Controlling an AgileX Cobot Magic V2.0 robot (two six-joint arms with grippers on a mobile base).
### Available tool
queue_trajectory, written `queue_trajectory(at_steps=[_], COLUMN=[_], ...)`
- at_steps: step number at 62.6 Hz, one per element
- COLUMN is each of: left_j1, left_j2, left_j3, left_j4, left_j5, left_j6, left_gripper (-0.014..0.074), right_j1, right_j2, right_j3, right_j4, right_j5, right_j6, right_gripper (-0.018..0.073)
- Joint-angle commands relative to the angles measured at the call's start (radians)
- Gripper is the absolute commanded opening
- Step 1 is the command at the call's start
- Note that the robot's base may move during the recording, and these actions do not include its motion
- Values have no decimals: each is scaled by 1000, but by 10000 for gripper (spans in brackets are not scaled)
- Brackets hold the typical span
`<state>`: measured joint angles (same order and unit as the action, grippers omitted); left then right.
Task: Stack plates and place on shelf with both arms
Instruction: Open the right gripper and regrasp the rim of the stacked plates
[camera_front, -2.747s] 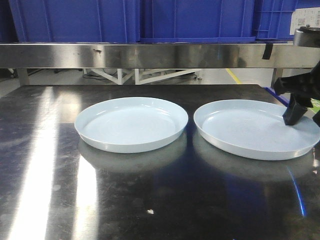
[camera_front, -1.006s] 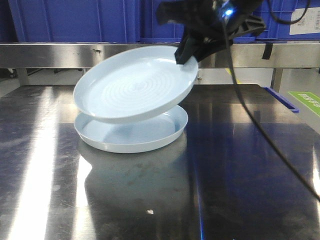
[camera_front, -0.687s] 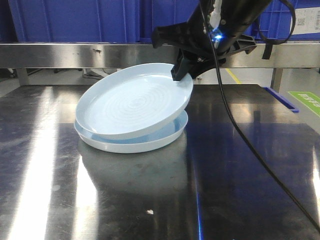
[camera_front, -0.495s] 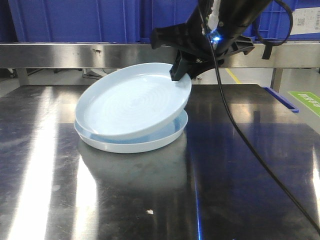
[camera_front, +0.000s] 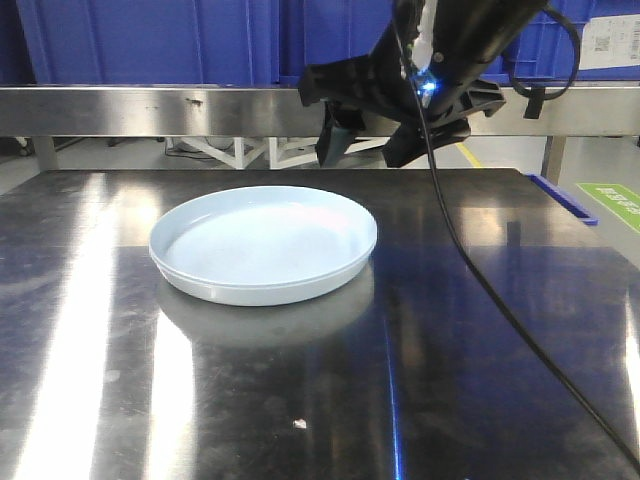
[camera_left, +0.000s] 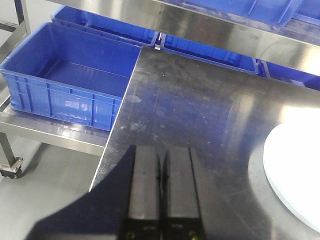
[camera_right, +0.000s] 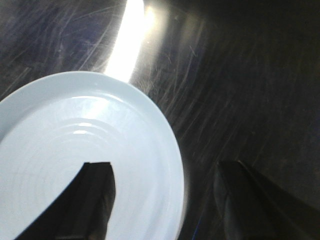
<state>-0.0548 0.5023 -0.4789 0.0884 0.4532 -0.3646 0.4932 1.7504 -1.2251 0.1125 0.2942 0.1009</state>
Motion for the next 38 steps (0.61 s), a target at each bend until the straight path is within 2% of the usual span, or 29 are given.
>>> queue_trajectory(at_steps=[1,38], left_j1=[0,0], left_j2=[3,3], left_j3=[-29,-29], left_j4=[5,5], left_j5=[-72,-72], left_j6=[-8,-8], left_gripper=[101,101], right_j1=[1,1], right_j2=[-32,72], right_j3=[-38,-38], right_j4=[2,2], right_j5=[-63,-45], right_j6=[-9,-9], right_gripper=[540,539])
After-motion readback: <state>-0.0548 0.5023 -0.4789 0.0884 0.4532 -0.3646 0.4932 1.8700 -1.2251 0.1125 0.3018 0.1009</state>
